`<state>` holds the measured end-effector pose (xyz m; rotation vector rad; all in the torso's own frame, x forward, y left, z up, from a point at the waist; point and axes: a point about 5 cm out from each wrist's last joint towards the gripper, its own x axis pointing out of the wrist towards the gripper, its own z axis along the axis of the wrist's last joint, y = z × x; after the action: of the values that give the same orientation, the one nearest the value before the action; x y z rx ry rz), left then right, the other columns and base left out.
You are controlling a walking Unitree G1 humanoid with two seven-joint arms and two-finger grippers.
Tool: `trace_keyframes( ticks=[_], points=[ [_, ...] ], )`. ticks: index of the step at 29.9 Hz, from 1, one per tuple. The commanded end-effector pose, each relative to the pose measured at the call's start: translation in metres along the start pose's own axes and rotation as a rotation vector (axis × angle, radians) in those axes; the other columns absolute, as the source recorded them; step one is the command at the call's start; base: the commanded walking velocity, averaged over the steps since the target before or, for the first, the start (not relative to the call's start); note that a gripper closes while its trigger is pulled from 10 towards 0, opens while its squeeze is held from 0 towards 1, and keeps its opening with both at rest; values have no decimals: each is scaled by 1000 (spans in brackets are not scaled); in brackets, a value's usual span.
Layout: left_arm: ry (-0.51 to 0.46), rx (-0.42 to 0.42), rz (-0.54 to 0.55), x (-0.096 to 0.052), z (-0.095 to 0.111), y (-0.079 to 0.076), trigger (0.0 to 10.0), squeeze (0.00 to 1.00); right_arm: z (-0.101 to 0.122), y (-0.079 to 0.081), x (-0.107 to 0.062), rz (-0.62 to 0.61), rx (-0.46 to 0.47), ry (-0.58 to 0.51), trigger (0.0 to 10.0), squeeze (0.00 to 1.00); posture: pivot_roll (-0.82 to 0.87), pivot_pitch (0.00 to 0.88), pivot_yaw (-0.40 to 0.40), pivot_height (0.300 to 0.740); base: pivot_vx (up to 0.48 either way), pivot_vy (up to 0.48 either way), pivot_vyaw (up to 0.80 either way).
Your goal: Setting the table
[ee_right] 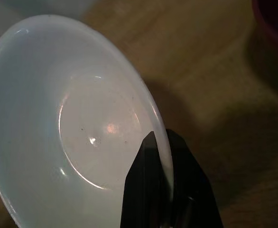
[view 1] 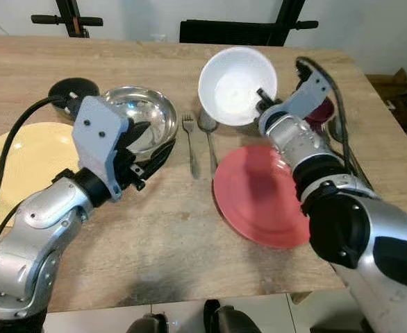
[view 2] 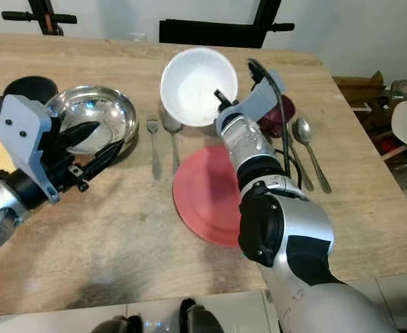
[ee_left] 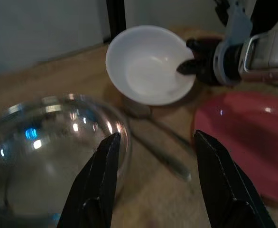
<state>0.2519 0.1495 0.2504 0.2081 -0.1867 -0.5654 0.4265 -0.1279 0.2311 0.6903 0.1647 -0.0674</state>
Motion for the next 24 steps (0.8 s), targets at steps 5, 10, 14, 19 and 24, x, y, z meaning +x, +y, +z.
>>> trace_keyframes(
  ticks=[5, 10, 14, 19, 24],
  points=[
    [28, -22, -11, -8, -1, -10, 10000, 0, 14, -6, 0, -59, 11, -39, 10000, 286, 84, 232, -31, 740, 0, 0, 0],
    [36, -27, -10, -8, -2, -10, 10000, 0, 16, -8, 0, -72, 16, -45, 10000, 1000, 77, 234, -30, 740, 0, 0, 0],
    [39, -32, -13, -6, -3, -11, 10000, 0, 21, -10, 0, -78, 30, -64, 10000, 1000, 66, 227, -23, 740, 0, 0, 0],
    [39, -36, -19, -4, -3, -11, 10000, 0, 26, -9, 0, -79, 36, -77, 10000, 1000, 56, 216, -19, 740, 0, 0, 0],
    [29, -42, -26, 1, -3, -12, 10000, 0, 44, -5, -2, -69, 47, -138, 10000, 506, 37, 193, -12, 740, 0, 0, 0]
  ],
)
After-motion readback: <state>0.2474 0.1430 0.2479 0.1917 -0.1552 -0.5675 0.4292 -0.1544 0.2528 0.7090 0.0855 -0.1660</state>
